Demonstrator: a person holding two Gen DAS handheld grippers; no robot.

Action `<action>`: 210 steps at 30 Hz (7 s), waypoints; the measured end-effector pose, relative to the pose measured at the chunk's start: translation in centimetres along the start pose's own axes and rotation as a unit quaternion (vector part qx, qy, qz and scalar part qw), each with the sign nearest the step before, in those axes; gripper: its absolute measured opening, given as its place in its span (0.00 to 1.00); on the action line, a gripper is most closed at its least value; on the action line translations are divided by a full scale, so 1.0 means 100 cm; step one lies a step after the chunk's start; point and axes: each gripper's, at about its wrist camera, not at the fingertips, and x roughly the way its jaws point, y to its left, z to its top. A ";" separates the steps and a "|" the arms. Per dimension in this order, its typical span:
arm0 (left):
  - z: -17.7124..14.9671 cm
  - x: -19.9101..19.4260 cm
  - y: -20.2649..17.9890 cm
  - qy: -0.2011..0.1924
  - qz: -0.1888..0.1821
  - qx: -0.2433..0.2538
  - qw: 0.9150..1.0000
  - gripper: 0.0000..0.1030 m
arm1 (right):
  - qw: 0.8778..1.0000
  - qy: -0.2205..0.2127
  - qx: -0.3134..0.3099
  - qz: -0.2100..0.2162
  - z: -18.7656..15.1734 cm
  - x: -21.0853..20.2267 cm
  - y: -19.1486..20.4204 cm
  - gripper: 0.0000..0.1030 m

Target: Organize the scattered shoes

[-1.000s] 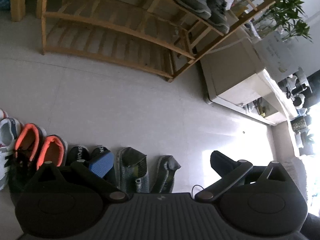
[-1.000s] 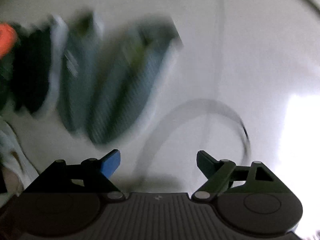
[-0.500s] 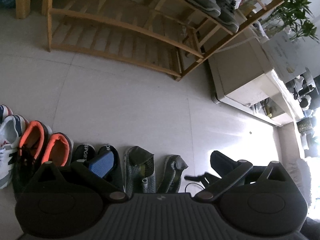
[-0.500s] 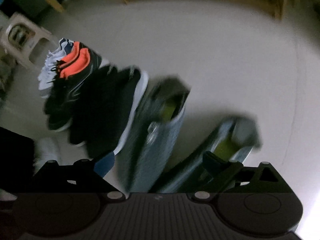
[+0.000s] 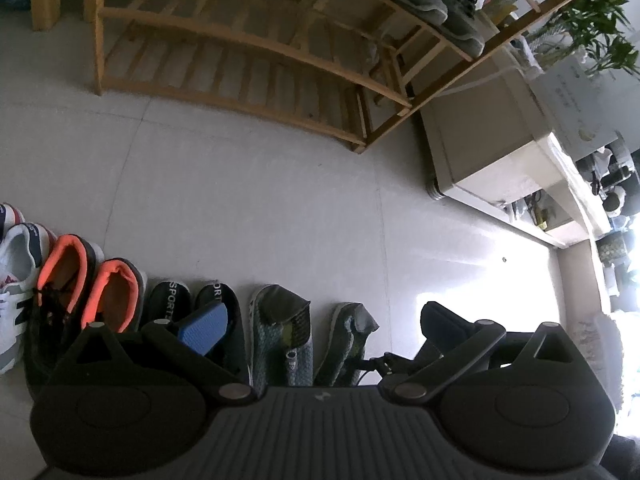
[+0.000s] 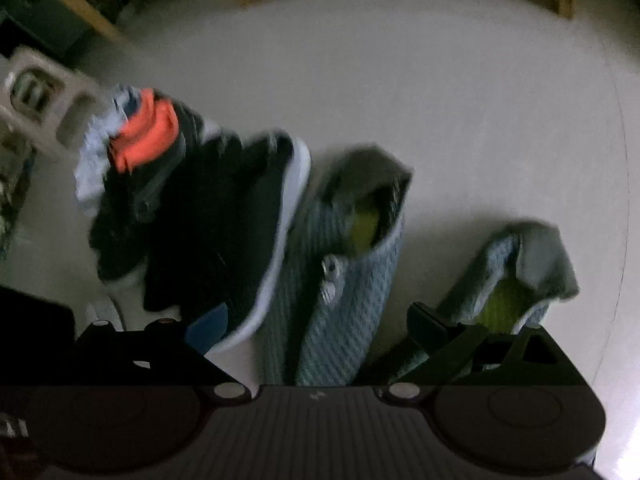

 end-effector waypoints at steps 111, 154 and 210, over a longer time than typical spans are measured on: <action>-0.001 0.004 0.027 0.007 0.025 -0.017 1.000 1.00 | 0.963 -0.128 0.173 -0.160 0.053 0.045 -0.038 0.03; -0.005 -0.007 0.038 0.000 0.006 -0.036 0.999 1.00 | 0.915 -0.347 0.119 -0.168 0.147 -0.103 0.007 0.03; 0.017 -0.011 0.057 0.031 -0.055 -0.098 0.993 1.00 | 0.838 -0.526 0.034 -0.138 0.563 -0.178 0.109 0.29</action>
